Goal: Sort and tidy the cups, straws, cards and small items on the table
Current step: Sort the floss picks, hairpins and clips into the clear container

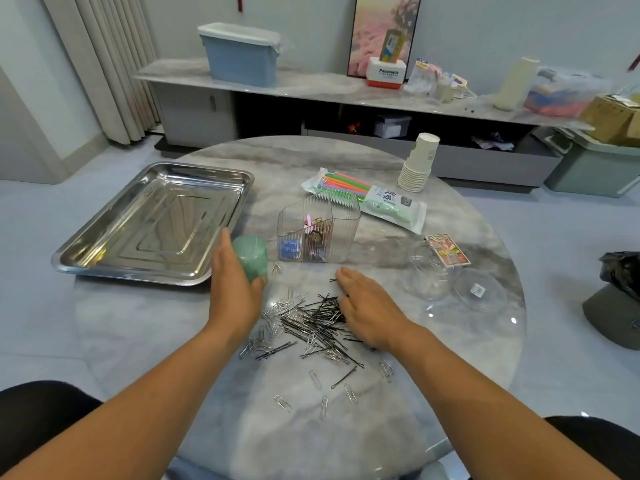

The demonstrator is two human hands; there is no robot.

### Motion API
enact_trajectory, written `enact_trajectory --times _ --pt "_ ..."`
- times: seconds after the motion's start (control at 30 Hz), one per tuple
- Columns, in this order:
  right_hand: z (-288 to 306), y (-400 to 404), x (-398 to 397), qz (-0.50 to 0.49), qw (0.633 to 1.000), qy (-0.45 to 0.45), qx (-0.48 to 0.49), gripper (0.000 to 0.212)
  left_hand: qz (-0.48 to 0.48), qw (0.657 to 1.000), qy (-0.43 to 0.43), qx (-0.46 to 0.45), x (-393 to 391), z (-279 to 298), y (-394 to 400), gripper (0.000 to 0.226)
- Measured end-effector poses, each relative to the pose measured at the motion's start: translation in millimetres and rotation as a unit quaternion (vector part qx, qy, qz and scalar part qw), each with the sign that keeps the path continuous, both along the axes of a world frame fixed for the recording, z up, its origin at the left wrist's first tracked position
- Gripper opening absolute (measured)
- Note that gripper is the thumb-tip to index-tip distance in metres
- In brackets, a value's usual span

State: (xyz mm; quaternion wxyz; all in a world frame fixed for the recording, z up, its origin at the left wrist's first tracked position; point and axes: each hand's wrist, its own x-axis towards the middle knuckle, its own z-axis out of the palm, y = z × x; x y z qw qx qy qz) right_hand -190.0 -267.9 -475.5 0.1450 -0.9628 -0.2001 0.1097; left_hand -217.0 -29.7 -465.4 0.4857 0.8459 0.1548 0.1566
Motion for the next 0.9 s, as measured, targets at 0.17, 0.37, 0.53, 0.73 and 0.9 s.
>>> enact_trajectory --times 0.17,0.37,0.53,0.73,0.9 --pt "2 12 -8 0.058 0.998 0.004 0.038 0.051 -0.013 0.980 -0.110 0.165 -8 8 -11 0.089" --pt "9 7 -20 -0.047 0.989 -0.039 0.133 0.044 -0.248 0.941 -0.118 0.196 -18 -8 -34 0.053" --pt "36 -23 -13 -0.263 0.964 -0.023 0.030 0.041 -0.219 0.933 0.078 0.274 -7 -27 -35 0.070" --pt "49 -47 -15 -0.300 0.945 0.124 0.028 0.025 -0.227 0.910 0.155 0.309 1 -31 -44 0.082" --pt "49 -40 -18 -0.295 0.946 0.128 0.034 0.027 -0.350 0.885 0.088 0.295 -6 -29 -54 0.077"
